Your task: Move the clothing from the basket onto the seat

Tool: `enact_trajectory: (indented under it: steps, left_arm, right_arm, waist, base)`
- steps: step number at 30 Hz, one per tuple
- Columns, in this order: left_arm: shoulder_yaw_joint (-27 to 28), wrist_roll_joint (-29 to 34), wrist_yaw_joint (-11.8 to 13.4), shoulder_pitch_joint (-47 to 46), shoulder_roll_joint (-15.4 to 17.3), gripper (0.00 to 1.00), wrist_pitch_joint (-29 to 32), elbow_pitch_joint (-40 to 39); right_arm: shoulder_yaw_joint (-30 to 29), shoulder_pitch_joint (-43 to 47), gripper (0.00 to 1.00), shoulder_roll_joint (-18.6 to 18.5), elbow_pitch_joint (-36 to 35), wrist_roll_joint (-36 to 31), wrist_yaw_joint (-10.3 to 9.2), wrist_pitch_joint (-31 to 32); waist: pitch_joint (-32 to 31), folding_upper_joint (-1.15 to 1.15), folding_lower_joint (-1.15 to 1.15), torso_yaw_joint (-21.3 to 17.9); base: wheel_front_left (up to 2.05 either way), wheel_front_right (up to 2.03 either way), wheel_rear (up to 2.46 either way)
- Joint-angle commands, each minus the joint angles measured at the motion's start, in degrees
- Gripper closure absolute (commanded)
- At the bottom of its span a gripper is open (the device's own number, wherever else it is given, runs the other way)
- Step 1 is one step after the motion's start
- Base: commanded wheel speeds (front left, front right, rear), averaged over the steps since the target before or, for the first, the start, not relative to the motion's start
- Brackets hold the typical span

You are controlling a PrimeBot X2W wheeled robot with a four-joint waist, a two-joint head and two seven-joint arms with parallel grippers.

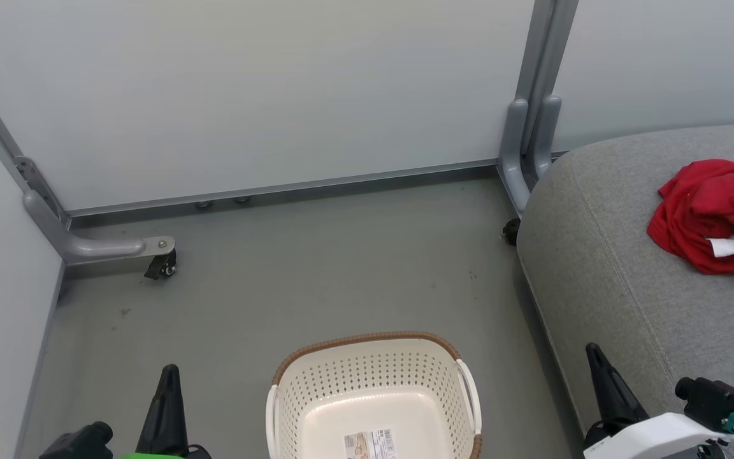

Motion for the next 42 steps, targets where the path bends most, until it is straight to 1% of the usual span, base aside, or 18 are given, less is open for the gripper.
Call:
enact_trajectory:
  steps: [1,22,42]
  left_arm:
    - [0.4,-2.4,-0.5,-2.1,0.6,1.00,0.5,-0.4]
    - [2.0,-20.3,-1.7,-6.0,1.3,1.00,4.2,2.0]
    - [3.5,-33.7,-2.6,-8.9,1.6,1.00,7.2,3.5]
  right_arm:
    - [-0.5,-1.8,1.00,-0.5,-0.5,2.2,-0.01,0.4]
    - [-2.7,-4.6,1.00,-0.6,0.9,18.7,-0.03,4.4]
    - [-4.5,-6.7,1.00,-0.4,2.0,31.0,-0.04,7.6]
  waist:
    - [0.0,0.07,0.00,0.0]
    - [0.7,0.13,0.00,-0.4]
    - [1.3,0.19,0.00,-0.7]
  base:
    - [0.00,0.00,0.00]
    - [0.00,0.00,0.00]
    - [0.00,0.00,0.00]
